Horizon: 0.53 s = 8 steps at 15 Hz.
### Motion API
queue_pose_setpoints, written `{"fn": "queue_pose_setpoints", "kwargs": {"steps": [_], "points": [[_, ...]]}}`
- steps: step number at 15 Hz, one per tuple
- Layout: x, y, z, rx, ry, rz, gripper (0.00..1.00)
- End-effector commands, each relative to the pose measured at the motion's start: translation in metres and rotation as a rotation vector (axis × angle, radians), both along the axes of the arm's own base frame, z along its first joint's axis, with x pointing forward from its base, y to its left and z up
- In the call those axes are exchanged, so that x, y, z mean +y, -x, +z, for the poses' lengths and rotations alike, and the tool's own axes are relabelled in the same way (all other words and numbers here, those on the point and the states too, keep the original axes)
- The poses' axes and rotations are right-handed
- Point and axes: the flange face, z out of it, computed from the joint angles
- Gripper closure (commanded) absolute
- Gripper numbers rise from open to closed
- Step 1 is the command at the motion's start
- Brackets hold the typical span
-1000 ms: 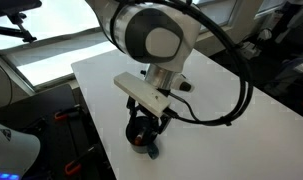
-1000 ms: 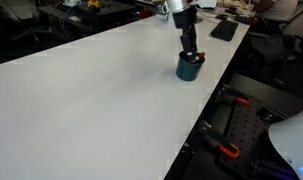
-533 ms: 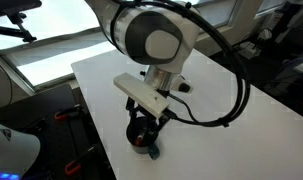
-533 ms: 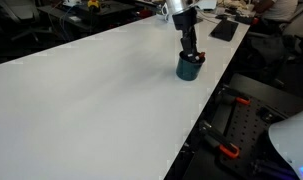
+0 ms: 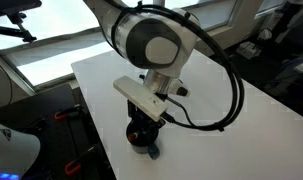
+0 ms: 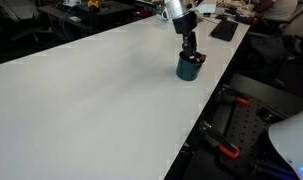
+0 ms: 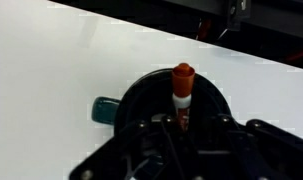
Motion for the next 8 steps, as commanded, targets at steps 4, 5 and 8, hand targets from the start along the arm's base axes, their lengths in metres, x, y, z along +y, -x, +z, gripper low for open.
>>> {"fn": "queue_pose_setpoints", "kwargs": {"steps": [4, 5, 8], "points": [[0.0018, -0.0021, -0.0039, 0.006, -0.019, 0.003, 0.77], [0.0021, -0.0024, -0.0048, 0.007, -0.020, 0.007, 0.84], [0.0020, -0.0049, -0.0071, 0.006, -0.024, 0.009, 0.98]]}}
